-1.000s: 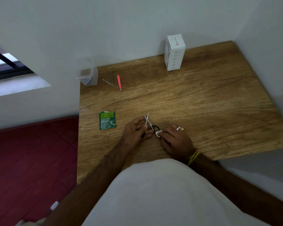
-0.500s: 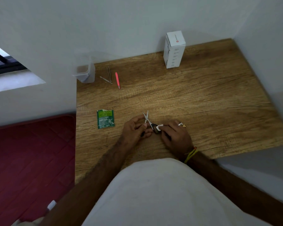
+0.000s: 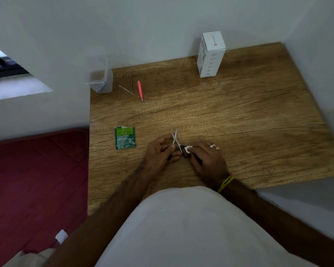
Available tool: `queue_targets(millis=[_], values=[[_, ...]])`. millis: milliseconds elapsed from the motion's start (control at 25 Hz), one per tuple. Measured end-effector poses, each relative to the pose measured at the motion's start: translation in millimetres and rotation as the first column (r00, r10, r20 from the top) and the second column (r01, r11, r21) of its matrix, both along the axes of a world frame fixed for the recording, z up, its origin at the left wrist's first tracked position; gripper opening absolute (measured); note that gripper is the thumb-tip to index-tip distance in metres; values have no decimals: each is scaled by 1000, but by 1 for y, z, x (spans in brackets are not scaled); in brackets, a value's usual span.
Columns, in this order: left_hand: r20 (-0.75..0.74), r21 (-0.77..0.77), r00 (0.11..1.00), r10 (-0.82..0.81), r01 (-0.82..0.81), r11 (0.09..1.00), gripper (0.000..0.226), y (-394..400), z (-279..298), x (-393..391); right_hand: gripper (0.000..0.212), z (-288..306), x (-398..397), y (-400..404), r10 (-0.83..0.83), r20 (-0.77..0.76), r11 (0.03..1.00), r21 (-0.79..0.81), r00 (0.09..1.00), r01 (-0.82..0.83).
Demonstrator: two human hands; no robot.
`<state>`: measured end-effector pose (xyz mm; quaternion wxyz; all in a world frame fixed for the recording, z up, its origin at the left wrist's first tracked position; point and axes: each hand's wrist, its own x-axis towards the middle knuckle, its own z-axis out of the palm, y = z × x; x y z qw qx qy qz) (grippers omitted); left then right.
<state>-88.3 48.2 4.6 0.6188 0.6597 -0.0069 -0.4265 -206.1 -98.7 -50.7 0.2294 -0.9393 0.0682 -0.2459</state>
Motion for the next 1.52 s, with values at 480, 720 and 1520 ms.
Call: queue_targets(millis=[480, 720, 1520], values=[[-30, 2, 999, 19, -19, 1000, 39, -2, 1, 1, 14, -1, 14, 3, -46, 29, 993, 111, 998, 43], [-25, -15, 1000, 19, -20, 1000, 35, -1, 0, 1, 14, 0, 18, 3, 82, 62, 994, -80, 995, -77], [-23, -8, 1000, 19, -19, 1000, 37, -2, 3, 1, 19, -1, 17, 0, 82, 43, 995, -61, 996, -79]])
